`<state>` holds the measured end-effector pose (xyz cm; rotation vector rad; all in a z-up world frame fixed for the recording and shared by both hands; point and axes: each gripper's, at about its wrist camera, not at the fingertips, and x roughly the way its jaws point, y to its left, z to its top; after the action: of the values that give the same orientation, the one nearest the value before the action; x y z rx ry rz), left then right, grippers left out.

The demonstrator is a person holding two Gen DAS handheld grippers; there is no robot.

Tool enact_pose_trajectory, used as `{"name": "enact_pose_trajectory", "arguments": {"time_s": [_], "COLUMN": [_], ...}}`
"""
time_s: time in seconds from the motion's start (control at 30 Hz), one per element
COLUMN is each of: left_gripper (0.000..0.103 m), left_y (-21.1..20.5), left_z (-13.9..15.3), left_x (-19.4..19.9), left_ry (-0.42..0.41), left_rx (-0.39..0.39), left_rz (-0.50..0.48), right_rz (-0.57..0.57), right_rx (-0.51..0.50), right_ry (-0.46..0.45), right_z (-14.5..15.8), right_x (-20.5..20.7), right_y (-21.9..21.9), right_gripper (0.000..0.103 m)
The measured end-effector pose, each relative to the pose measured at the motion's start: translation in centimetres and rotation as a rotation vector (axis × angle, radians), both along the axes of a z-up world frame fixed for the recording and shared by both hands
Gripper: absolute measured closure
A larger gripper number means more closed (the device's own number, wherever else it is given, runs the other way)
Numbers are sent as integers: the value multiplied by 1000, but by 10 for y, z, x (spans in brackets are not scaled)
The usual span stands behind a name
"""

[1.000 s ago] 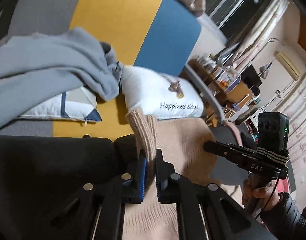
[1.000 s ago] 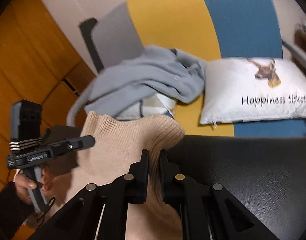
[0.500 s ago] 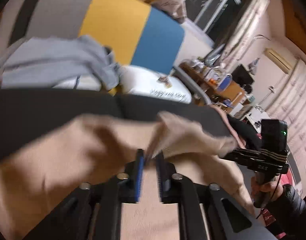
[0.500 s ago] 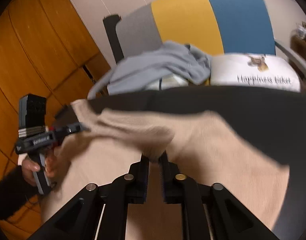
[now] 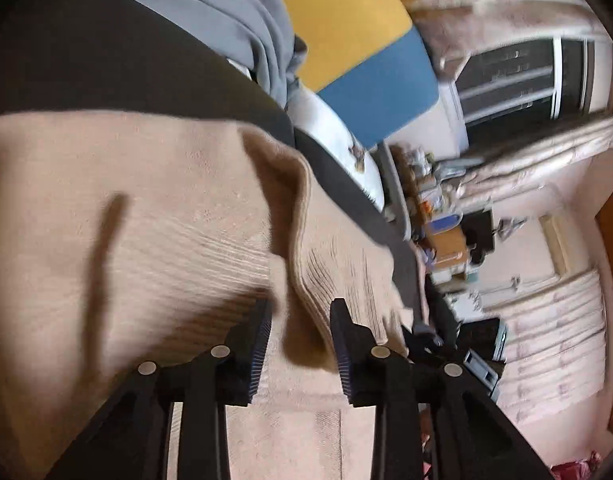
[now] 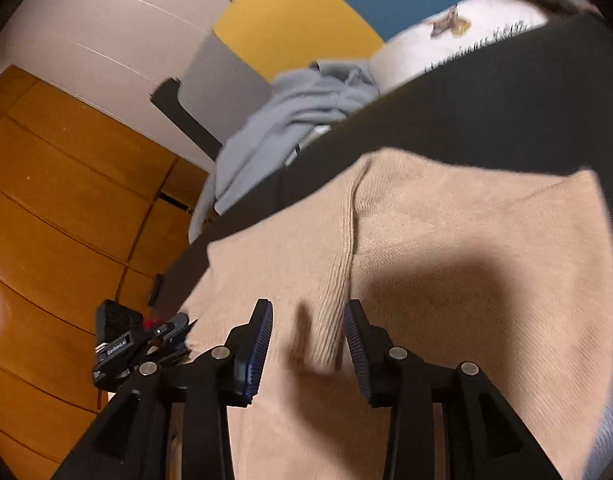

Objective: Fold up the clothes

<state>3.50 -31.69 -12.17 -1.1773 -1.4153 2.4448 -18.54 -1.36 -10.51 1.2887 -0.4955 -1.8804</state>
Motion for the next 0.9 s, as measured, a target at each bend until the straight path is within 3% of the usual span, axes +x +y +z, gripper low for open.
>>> {"name": "enact_pose_trajectory", "arguments": {"time_s": [0.07,0.1,0.17,0.2,0.33,0.4,0.47,0.53,0.63,0.73,0.83,0.9], "left_gripper": [78,87,98,99,99,99,96,96,86,84,84,84], "left_y": [10,16,24,26,20,18,13,9,10,20,42,56], "left_z": [2,6,13,17,26,19,18,21,49,67,67,60], "left_x": [-10,-15,-24,-26,-16,-10,-1,8,23,13,-10,-26], "left_ry": [-27,-30,-49,-43,-32,-93,-92,-75,14,89,89,64], "left_rx": [-56,-91,-167,-181,-217,-284,-276,-270,-360,-383,-428,-456], "left_rz": [-26,-49,-72,-78,-70,-57,-28,3,80,62,-10,-49], "right_rz": [49,68,83,77,58,58,54,43,-5,-9,19,17], "right_rx": [49,86,141,116,-9,24,82,78,104,110,109,125], "right_ry": [-4,14,47,54,80,67,21,21,94,222,312,311], "right_z": [-4,-4,-2,4,29,20,-3,-12,5,34,54,55], "right_x": [1,4,8,10,28,37,40,41,42,43,37,23], "right_y": [-14,-21,-29,-28,-12,-7,-5,-1,9,0,-27,-41], "right_gripper": [74,89,94,96,96,96,95,92,78,77,76,74]}}
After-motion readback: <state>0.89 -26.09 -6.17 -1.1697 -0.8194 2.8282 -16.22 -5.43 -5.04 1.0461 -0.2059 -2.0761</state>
